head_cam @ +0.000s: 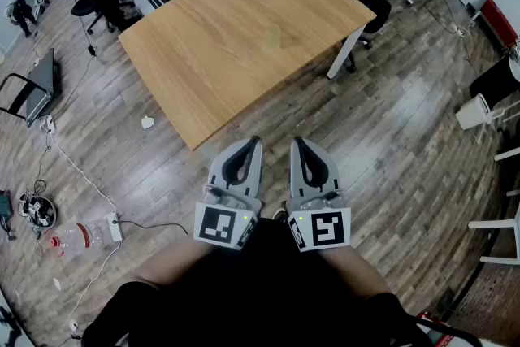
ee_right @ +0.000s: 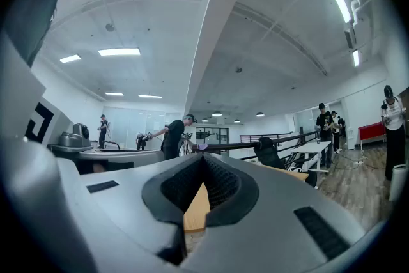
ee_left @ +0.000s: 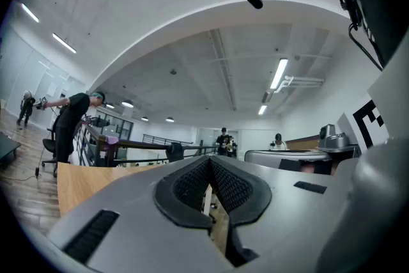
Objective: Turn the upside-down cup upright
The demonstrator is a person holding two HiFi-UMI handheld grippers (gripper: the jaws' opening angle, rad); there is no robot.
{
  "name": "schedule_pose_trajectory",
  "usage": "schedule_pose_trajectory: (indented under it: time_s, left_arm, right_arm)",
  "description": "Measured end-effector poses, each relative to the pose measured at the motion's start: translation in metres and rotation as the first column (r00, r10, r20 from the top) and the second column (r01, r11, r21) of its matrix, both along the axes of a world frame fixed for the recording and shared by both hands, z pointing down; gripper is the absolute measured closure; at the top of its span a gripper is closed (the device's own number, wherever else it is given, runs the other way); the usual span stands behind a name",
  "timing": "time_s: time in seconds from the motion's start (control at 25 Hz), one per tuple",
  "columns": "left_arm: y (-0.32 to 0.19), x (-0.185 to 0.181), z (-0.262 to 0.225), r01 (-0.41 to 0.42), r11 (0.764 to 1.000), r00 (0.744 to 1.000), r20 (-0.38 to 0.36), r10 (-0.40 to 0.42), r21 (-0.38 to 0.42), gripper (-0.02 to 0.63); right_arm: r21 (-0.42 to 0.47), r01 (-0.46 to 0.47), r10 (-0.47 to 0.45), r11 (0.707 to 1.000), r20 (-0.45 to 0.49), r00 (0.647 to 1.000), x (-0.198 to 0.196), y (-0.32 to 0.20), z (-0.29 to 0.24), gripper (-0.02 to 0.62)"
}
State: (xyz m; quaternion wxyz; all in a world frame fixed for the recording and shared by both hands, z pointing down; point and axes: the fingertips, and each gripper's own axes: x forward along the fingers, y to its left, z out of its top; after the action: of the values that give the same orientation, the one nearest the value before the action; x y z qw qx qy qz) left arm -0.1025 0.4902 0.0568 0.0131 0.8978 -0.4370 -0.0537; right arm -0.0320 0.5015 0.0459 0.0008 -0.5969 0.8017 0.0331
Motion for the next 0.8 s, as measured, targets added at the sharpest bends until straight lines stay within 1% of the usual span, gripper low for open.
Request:
schedule_pose_trajectory:
  time_s: [0.16,0.32,0.52,0.68,0.8]
  left_arm:
    - [-0.008,-0.014,-0.001,0.001,1.0,1.0,-0.007,-0.001,-0.006,0.598]
    - [-0.016,-0.032,0.004,-0.014,1.0,1.0,0.005,0.015,-0.009,0.598]
    - [-0.028,-0.054,0.01,-0.044,0.999,0.999,-0.002,0.044,-0.029,0.598]
    - [-0.044,-0.065,0.017,-0.061,0.997,0.998,-0.022,0.06,-0.056,0.598]
    - [-0.059,-0.065,0.022,-0.066,0.995,0.998,-0.026,0.065,-0.073,0.598]
  right_arm:
    - [-0.009,-0.007,0.007,1.0,0.003,1.0,-0.012,-0.008,0.001,0.581]
    - [-0.012,-0.026,0.026,1.0,0.003,1.0,-0.028,-0.015,0.004,0.581]
    - [-0.015,-0.061,0.061,0.998,0.013,0.998,-0.047,-0.025,0.006,0.581]
    - [-0.029,-0.105,0.106,0.994,0.025,0.994,-0.049,-0.037,0.01,0.581]
    - [-0.037,-0.126,0.127,0.991,0.021,0.992,-0.043,-0.052,0.015,0.581]
